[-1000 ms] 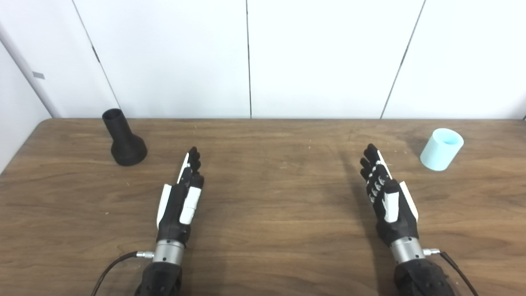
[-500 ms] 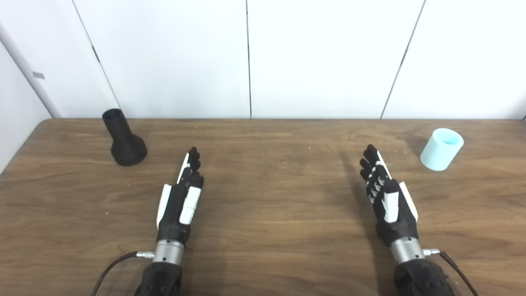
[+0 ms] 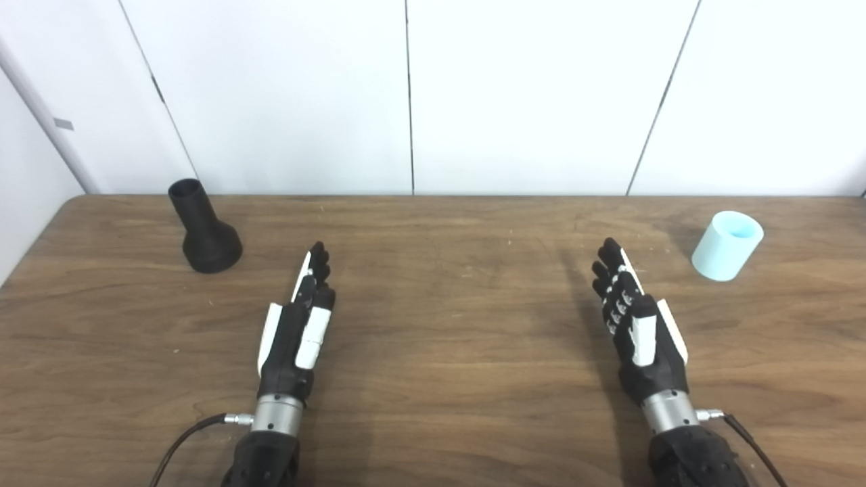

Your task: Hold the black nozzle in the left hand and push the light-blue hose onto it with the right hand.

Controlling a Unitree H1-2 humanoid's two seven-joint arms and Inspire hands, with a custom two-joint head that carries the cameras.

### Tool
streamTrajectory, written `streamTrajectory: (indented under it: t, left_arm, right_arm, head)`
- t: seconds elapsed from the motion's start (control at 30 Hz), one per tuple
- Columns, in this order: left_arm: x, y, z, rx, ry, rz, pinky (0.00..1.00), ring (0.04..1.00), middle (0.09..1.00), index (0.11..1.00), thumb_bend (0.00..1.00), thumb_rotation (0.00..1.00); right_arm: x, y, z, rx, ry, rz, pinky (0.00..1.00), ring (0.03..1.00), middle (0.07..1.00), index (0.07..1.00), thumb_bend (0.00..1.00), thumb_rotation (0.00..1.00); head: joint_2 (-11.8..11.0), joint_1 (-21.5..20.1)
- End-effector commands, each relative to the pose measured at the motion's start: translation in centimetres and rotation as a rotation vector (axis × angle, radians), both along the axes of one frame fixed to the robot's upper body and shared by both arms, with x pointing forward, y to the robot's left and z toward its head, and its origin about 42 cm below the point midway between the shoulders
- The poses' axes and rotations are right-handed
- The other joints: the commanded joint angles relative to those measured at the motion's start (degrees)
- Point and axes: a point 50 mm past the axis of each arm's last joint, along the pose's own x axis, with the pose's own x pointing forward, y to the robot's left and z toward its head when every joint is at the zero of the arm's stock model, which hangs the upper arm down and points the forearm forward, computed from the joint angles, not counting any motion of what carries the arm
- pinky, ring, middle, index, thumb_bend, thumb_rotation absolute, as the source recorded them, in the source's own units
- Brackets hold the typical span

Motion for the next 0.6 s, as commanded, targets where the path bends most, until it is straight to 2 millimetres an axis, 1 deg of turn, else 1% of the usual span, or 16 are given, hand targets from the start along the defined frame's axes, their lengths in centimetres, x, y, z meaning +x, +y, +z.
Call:
streamTrajectory:
  t: [0.0,0.13,0.57]
  left_arm:
    - [0.57,-0.11,1.48,-0.002,-0.062,-0.009,1.00,1.000,1.000,1.000,0.95,0.99]
    - [0.61,-0.10,1.44,-0.004,-0.061,-0.008,1.00,1.000,1.000,1.000,0.93,0.99]
    - [0.58,-0.10,1.48,0.000,-0.061,-0.009,1.00,1.000,1.000,1.000,0.94,0.99]
  right_arm:
    - [0.41,0.26,1.59,0.007,-0.065,0.010,1.00,1.000,1.000,1.000,0.79,1.00]
    - [0.39,0.26,1.59,0.008,-0.064,0.011,1.00,1.000,1.000,1.000,0.79,1.00]
    - [0.47,0.13,1.47,0.013,-0.063,0.013,1.00,1.000,1.000,1.000,0.79,1.00]
  head:
    - [0.0,0.1]
    - [0.0,0.1]
    - [0.1,0.1]
